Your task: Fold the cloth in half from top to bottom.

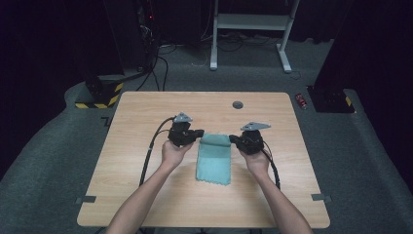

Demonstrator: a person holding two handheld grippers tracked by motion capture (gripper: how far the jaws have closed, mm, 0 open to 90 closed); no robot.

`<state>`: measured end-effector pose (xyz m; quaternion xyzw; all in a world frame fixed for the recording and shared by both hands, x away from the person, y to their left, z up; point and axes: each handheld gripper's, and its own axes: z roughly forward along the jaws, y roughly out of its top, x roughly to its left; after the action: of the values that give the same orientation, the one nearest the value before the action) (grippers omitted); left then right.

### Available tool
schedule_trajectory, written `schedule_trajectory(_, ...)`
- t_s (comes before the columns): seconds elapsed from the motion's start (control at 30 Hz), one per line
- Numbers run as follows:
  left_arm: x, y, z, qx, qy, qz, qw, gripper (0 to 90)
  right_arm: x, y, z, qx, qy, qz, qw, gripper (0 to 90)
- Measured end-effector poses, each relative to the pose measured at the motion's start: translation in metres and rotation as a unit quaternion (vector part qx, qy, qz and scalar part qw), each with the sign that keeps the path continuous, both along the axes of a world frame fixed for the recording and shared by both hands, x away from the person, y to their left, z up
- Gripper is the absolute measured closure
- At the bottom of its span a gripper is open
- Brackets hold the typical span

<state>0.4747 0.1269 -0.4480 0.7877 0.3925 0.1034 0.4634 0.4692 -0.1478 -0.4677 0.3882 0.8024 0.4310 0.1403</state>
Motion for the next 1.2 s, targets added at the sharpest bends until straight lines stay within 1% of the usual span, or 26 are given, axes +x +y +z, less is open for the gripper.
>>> schedule_trajectory(0.17, -0.002, 0.001, 0.000, -0.001, -0.003, -0.001, 1.0000, 89.7, -0.003, 0.001, 0.000, -0.001, -0.003, 0.005, 1.0000, 90.0)
schedule_trajectory(0.27, -0.003, 0.003, -0.001, -0.010, -0.002, 0.002, 0.9999, 89.7, -0.004, 0.001, 0.000, 0.002, -0.002, 0.007, 1.0000, 89.9)
schedule_trajectory(0.37, -0.005, 0.004, -0.001, -0.008, -0.004, 0.000, 1.0000, 89.7, -0.006, 0.000, 0.001, 0.004, -0.004, 0.011, 0.9999, 89.9)
schedule_trajectory(0.47, -0.008, 0.005, 0.000, -0.004, -0.008, -0.003, 1.0000, 89.7, -0.008, 0.000, 0.001, 0.011, 0.000, 0.010, 0.9999, 90.0)
schedule_trajectory(0.6, -0.011, 0.005, 0.001, 0.001, -0.014, -0.007, 0.9999, 89.7, -0.010, 0.001, 0.001, 0.012, 0.001, 0.015, 0.9998, 89.9)
schedule_trajectory(0.8, -0.014, 0.006, 0.000, 0.001, -0.013, -0.007, 0.9999, 89.7, -0.013, 0.000, 0.002, 0.017, 0.002, 0.021, 0.9996, 89.9)
schedule_trajectory(0.9, -0.016, 0.007, 0.000, 0.001, -0.014, -0.008, 0.9999, 89.6, -0.015, 0.000, 0.003, 0.020, 0.004, 0.024, 0.9995, 89.9)
schedule_trajectory(1.0, -0.017, 0.008, 0.002, 0.002, -0.019, -0.009, 0.9998, 89.6, -0.017, 0.000, 0.003, 0.019, 0.003, 0.029, 0.9994, 89.9)
schedule_trajectory(1.2, -0.021, 0.008, 0.000, 0.003, -0.020, -0.013, 0.9997, 89.6, -0.021, -0.001, 0.003, 0.020, 0.004, 0.037, 0.9991, 90.0)
